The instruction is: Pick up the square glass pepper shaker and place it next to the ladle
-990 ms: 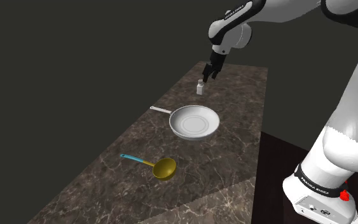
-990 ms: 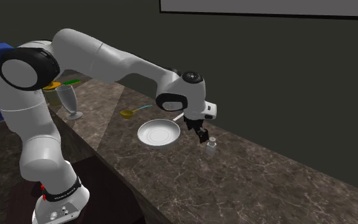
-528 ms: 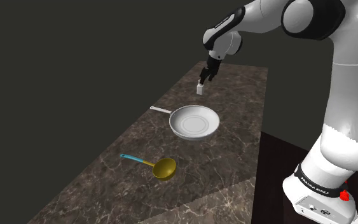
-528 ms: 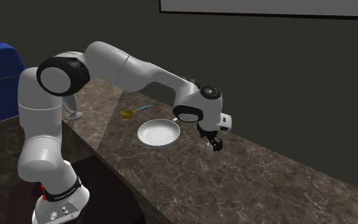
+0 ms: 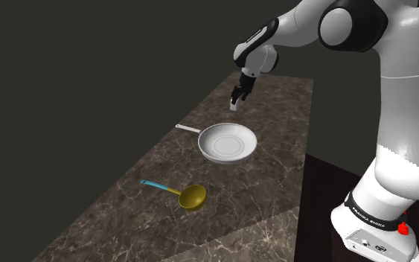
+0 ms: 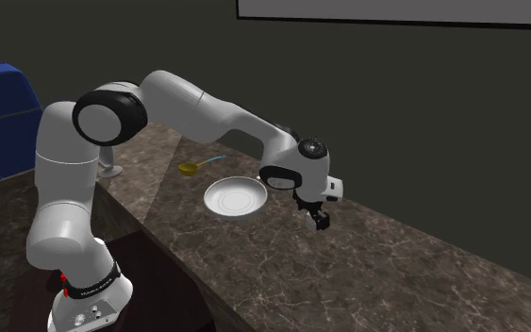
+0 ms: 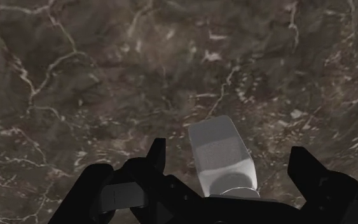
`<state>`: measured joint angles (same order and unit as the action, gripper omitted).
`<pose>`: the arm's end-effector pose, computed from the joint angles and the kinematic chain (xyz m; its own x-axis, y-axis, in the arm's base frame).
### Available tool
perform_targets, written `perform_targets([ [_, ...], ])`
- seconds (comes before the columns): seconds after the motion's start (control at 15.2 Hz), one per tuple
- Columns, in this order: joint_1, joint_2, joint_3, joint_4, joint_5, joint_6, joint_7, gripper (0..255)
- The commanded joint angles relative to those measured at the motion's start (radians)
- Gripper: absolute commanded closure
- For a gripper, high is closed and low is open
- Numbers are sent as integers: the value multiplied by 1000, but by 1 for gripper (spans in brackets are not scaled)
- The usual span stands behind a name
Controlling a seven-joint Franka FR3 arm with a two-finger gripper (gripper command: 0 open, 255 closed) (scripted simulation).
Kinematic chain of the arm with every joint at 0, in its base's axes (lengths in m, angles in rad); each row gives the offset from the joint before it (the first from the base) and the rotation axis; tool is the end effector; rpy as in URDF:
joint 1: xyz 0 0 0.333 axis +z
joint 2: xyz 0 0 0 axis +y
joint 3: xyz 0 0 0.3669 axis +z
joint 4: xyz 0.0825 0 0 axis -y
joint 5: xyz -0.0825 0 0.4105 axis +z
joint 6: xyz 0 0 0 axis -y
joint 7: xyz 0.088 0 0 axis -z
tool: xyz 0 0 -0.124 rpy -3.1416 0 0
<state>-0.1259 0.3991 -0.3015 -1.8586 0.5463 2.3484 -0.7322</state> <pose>0.6396 -0.2582 0.3395 0.9654 -0.0528 0.2554 -0.0058 -0.9834 -0.1815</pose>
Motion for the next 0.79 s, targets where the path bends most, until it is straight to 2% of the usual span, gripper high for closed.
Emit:
perform_targets([
  [0.0,-1,5,1,2,3,3,-2,0],
  [0.33,-1,4,1,2,3,3,-2,0],
  [0.4,-1,4,1,2,3,3,-2,255],
  [0.73,-1,4,1,2,3,3,-2,255],
])
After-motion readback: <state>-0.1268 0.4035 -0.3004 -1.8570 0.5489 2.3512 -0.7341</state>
